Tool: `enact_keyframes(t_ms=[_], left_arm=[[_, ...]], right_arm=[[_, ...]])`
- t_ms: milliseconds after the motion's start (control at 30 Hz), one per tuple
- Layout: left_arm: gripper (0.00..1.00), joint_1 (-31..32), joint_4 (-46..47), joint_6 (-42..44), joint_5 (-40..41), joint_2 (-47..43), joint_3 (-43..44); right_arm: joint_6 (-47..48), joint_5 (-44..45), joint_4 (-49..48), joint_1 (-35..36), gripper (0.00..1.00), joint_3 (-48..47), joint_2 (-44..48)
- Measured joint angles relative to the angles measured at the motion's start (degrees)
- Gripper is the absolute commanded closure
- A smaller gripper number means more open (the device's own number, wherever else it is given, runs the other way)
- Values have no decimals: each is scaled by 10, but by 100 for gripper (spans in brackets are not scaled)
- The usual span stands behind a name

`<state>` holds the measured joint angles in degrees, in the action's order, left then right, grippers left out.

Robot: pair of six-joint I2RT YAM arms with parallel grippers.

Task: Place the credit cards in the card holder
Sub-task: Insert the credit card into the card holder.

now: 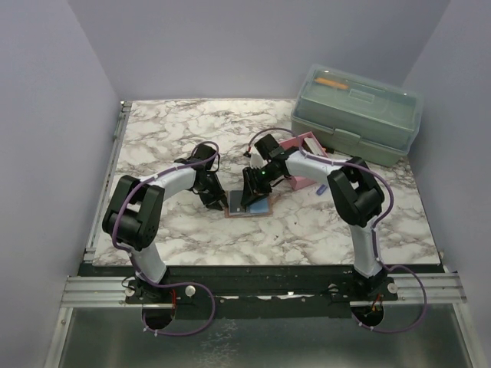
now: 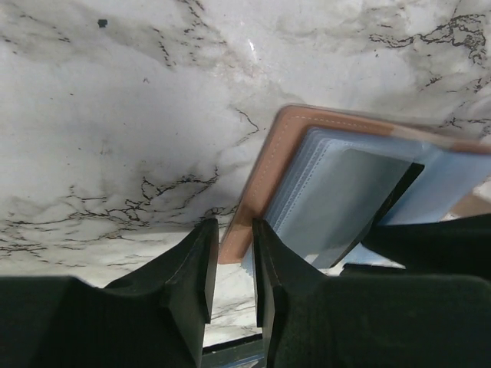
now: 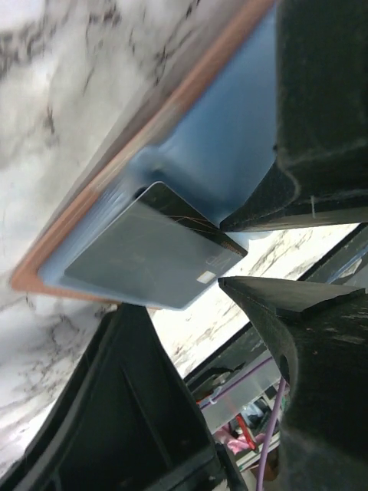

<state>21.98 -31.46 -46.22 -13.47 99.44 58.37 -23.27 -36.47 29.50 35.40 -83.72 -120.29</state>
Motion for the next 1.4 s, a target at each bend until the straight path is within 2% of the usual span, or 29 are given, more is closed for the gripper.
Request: enact_keyframes(t_ms=[133,300,367,633,767,1000,1233,1300,1400], left_arm=[[69,0,0,0,0,0,0],[69,0,4,2,-2,-2,-3],[69,-1,12,2,-2,-9,-12],[68,-2,25,13,-3,-20,-26],[68,-2,26,19,-6,-20,-26],[68,-8,15,34,-6,-16,-19],[58,-44,-9,52,12,-44,-34],[50,-54,-24,57,18,-64,-42],[40,-55,-41,68,14,-102,-43]], right_arm=[[-16,0,-5,13,63,-6,0],[-28,2,-13,10,46,-9,0],[-30,7,-14,10,43,-10,0],[-33,21,-13,10,42,-15,-2],[-32,22,-11,16,43,-78,-41],[-40,19,-7,25,42,-133,-70],[-26,83,77,10,38,-136,-15],[-7,129,114,-8,38,-142,20],[19,251,166,-43,38,-182,62]])
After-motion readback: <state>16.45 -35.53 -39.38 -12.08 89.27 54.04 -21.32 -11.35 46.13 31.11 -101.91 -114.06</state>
